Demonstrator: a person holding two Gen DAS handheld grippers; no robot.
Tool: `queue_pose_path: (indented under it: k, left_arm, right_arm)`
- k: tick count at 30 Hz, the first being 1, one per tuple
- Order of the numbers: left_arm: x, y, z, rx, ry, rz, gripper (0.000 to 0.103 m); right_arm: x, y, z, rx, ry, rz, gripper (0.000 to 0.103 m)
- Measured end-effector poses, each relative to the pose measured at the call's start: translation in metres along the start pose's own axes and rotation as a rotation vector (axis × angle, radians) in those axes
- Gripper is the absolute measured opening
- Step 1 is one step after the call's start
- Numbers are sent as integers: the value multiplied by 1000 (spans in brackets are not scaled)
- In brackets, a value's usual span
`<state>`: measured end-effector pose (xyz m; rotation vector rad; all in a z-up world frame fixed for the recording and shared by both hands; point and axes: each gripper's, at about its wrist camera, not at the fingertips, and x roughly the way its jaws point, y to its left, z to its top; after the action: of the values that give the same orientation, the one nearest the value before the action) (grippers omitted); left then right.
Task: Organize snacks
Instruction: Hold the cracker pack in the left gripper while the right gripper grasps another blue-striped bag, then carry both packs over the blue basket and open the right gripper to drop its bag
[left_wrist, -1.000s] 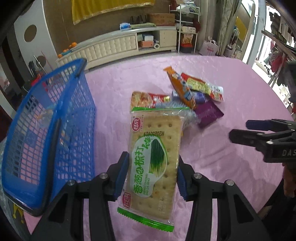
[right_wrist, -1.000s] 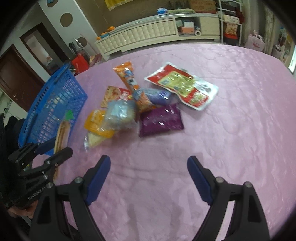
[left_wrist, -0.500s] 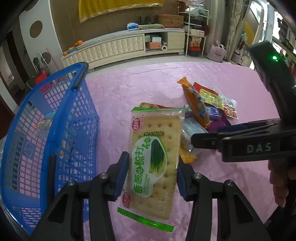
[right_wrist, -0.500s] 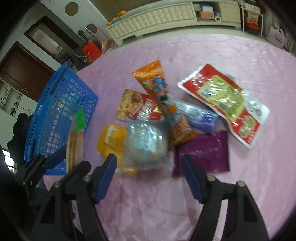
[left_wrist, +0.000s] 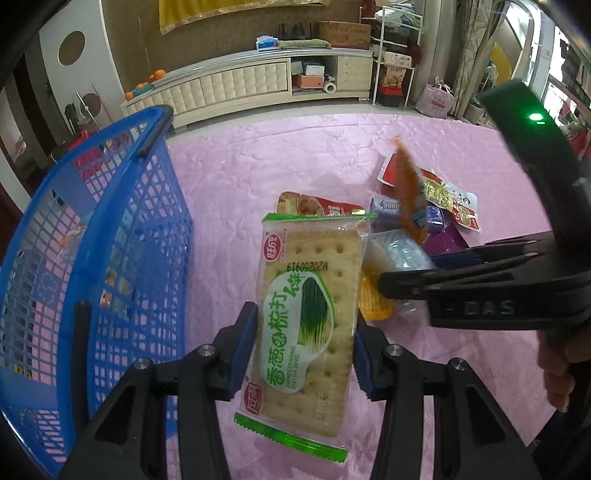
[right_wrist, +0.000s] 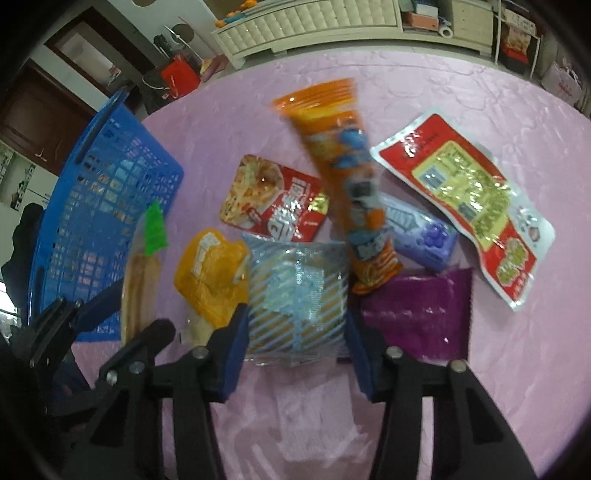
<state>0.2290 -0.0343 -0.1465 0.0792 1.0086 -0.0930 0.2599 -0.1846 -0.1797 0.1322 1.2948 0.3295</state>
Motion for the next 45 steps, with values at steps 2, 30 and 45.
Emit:
queue_pose_path:
  k: [2, 30, 45]
  left_arm:
    - [-3, 1, -3, -3, 1, -2, 45]
    - [-163, 26, -36, -6, -225, -1, 45]
    - [-223, 114, -6, -75, -292, 104, 45]
  right_arm:
    - [-10, 1, -8, -9, -15, -12, 54]
    - [-154, 89, -81, -140, -270, -29, 54]
    - [-159, 169, -20, -264, -335, 56, 54]
